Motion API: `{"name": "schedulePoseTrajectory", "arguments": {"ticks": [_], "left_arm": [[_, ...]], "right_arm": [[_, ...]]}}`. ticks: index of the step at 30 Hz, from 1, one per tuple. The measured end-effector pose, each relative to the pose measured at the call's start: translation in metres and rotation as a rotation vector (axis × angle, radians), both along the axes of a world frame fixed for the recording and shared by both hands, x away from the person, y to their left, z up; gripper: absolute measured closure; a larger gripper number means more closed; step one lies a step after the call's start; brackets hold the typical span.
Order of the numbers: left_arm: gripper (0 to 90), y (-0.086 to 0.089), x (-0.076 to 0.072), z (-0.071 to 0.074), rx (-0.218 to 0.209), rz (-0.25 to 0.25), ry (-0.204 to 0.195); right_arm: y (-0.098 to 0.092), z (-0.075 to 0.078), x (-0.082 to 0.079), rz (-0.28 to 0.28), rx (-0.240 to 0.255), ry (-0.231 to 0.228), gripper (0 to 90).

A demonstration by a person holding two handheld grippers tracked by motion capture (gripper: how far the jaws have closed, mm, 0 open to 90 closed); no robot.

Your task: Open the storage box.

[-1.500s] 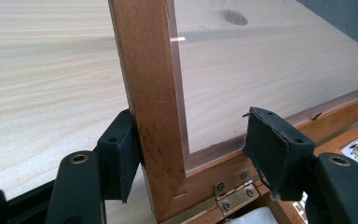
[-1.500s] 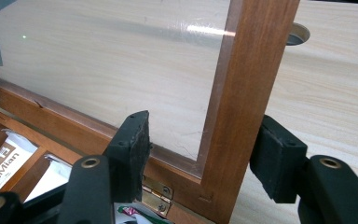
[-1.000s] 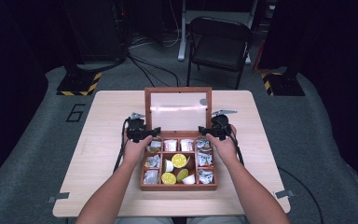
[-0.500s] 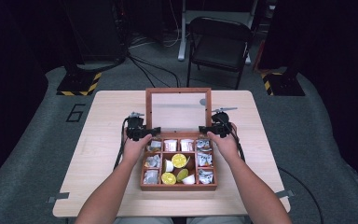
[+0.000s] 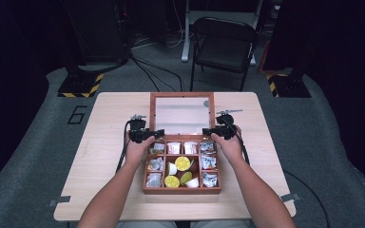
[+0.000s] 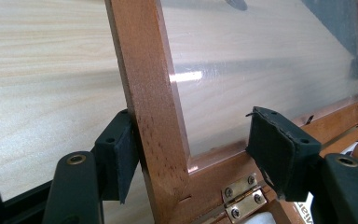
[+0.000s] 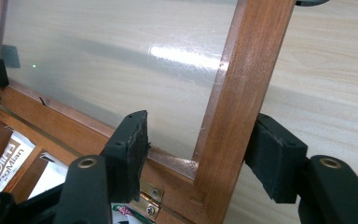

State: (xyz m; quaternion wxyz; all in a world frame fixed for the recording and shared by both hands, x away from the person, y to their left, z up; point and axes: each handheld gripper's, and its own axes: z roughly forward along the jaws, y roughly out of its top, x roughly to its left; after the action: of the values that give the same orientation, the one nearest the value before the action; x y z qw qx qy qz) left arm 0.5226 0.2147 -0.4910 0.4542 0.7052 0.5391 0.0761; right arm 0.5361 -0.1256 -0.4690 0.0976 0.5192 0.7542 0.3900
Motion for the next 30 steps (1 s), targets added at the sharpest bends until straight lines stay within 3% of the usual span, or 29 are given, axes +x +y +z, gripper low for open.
{"name": "schedulePoseTrajectory", "arguments": {"ticks": [15, 20, 30], "left_arm": [[33.3, 0.001, 0.004, -0.006, -0.057, 0.016, 0.041], [33.2, 0.002, 0.005, -0.008, -0.062, 0.011, 0.053], [31.1, 0.004, 0.007, -0.011, -0.072, 0.018, 0.091]], "right_arm": [[-0.001, -0.005, 0.003, -0.008, 0.014, 0.023, 37.1], [0.000, -0.005, 0.003, -0.010, -0.007, 0.031, 37.0], [-0.002, -0.010, 0.006, -0.019, 0.020, 0.055, 36.6]]}}
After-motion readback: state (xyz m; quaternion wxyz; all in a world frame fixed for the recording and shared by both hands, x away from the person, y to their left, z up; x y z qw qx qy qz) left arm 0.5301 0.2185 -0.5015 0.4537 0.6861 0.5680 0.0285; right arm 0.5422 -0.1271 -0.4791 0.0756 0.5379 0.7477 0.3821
